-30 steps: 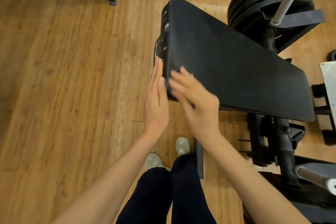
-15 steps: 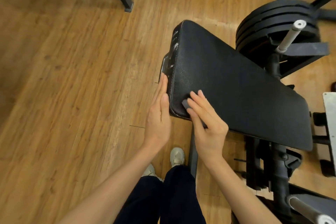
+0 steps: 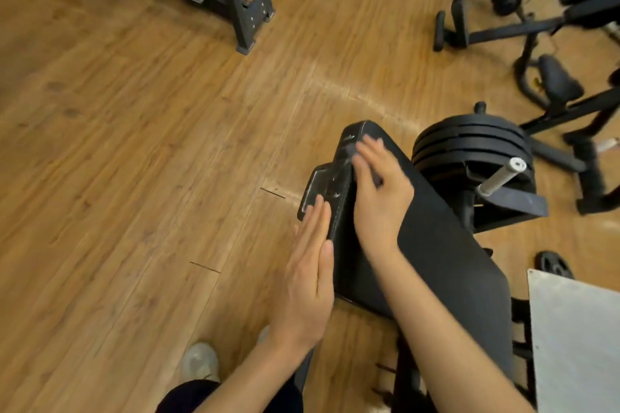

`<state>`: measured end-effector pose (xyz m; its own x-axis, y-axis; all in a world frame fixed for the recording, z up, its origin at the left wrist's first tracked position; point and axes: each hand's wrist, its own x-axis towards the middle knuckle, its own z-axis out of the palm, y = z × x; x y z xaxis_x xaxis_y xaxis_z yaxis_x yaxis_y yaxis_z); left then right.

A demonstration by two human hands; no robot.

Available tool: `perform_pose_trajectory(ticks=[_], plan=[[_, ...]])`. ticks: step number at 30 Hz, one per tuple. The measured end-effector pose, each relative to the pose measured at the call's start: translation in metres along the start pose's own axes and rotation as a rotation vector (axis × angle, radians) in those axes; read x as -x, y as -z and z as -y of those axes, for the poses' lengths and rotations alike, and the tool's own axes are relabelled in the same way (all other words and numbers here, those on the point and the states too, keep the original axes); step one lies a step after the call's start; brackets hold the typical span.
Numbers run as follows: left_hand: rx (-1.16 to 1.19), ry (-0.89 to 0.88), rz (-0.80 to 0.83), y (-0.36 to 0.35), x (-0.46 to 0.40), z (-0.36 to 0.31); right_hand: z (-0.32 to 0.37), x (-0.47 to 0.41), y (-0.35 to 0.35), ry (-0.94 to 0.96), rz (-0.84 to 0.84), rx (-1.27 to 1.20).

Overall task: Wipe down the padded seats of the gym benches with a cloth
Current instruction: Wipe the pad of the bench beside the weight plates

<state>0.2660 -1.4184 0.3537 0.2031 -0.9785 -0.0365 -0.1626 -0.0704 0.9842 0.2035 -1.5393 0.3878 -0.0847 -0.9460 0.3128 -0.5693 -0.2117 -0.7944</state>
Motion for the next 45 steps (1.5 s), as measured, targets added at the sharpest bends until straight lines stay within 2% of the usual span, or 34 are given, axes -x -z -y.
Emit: perform_pose_trajectory(ticks=[3, 6, 10, 13, 16, 18, 22, 24, 28, 31, 34, 37, 39, 42, 43, 45], plan=[[0.004, 0.029, -0.024, -0.004, 0.003, 0.001, -0.002, -0.076, -0.023, 0.080, 0.157, 0.244], [0.010, 0.009, -0.031, -0.006, 0.003, 0.002, -0.003, -0.081, -0.022, 0.193, 0.337, 0.491], [0.027, -0.005, -0.021, -0.008, 0.002, 0.005, 0.003, -0.011, 0.010, 0.293, 0.409, 0.445], [-0.004, -0.017, -0.030, -0.009, 0.001, 0.005, 0.005, -0.041, -0.002, 0.262, 0.482, 0.542], [-0.037, -0.038, -0.033, -0.010, 0.002, 0.007, 0.009, -0.085, -0.030, 0.146, 0.443, 0.659], [-0.046, -0.047, -0.023, -0.011, 0.003, 0.008, 0.010, -0.072, -0.028, 0.173, 0.437, 0.705], [-0.026, -0.039, -0.032, -0.013, 0.004, 0.008, 0.022, -0.002, 0.018, 0.315, 0.599, 0.583], [-0.018, -0.023, -0.051, -0.014, 0.004, 0.007, 0.021, -0.018, 0.013, 0.382, 0.622, 0.582], [0.027, 0.041, -0.087, -0.013, 0.010, 0.008, 0.011, -0.078, -0.027, 0.251, 0.460, 0.696], [0.105, 0.097, -0.112, -0.012, 0.023, 0.009, 0.013, -0.045, -0.019, 0.287, 0.393, 0.657], [0.207, 0.140, -0.135, -0.014, 0.032, 0.006, 0.023, 0.016, 0.020, 0.361, 0.564, 0.453], [0.239, 0.175, -0.156, -0.016, 0.032, 0.003, 0.022, -0.004, 0.025, 0.469, 0.724, 0.477], [0.225, 0.173, -0.165, -0.018, 0.031, 0.004, 0.016, -0.046, 0.004, 0.428, 0.670, 0.597], [0.238, 0.171, -0.189, -0.021, 0.031, 0.005, 0.015, -0.069, -0.014, 0.355, 0.544, 0.611], [0.247, 0.177, -0.202, -0.024, 0.031, 0.005, 0.013, -0.054, -0.010, 0.388, 0.539, 0.600], [0.272, 0.190, -0.235, -0.028, 0.031, 0.004, 0.013, -0.006, 0.013, 0.478, 0.654, 0.510]])
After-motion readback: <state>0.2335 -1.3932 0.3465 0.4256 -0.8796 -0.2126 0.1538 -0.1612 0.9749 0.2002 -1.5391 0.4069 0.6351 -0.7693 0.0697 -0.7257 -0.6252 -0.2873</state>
